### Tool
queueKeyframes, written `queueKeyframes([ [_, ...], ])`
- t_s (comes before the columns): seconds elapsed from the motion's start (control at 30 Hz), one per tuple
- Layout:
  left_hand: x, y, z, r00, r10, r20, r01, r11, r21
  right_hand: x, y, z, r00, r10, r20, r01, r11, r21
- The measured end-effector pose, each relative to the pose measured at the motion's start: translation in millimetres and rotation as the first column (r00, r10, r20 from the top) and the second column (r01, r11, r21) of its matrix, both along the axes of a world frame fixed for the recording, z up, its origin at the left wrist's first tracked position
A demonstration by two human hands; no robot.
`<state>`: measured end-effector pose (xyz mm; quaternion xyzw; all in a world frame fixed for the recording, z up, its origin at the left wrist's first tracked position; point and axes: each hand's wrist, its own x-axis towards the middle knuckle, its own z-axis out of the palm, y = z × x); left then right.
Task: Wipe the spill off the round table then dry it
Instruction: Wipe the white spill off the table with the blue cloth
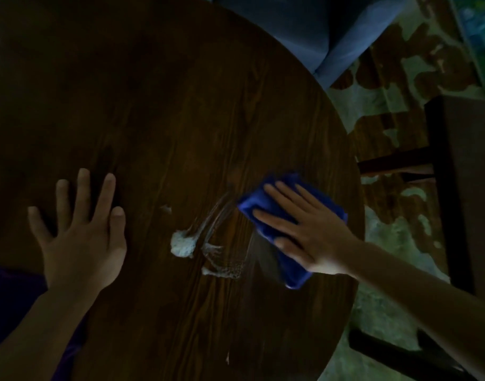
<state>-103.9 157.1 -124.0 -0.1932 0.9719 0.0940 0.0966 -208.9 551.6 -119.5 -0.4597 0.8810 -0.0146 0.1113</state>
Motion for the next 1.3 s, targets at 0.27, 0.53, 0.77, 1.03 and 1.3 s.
queueKeyframes([
  [0.27, 0, -1, -1, 1.0, -0.01, -0.026, 0.009, 1.0, -0.022, -83, -37, 3, 0.798, -0.602, -0.004, 0.601, 0.797, -0.065],
  [0.53, 1, 0, -5, 0.998, -0.02, -0.056, 0.018, 0.999, -0.045, 41, 29, -4, 1.0, -0.02, 0.004, 0.02, 1.0, -0.024],
  [0.77, 1, -3, -5, 0.999, -0.009, -0.045, 0.007, 0.998, -0.055, 138, -37, -1, 0.536, -0.844, -0.027, 0.843, 0.537, -0.024],
  [1.03, 0, 2, -3, 0.998, -0.038, -0.045, 0.035, 0.998, -0.051, 229, -87, 6, 0.205, -0.976, 0.073, 0.978, 0.202, -0.045],
  [1.3, 0, 4, -1, 0.996, -0.064, -0.059, 0.062, 0.998, -0.031, 242, -120, 4, 0.379, -0.924, 0.057, 0.926, 0.377, -0.031],
])
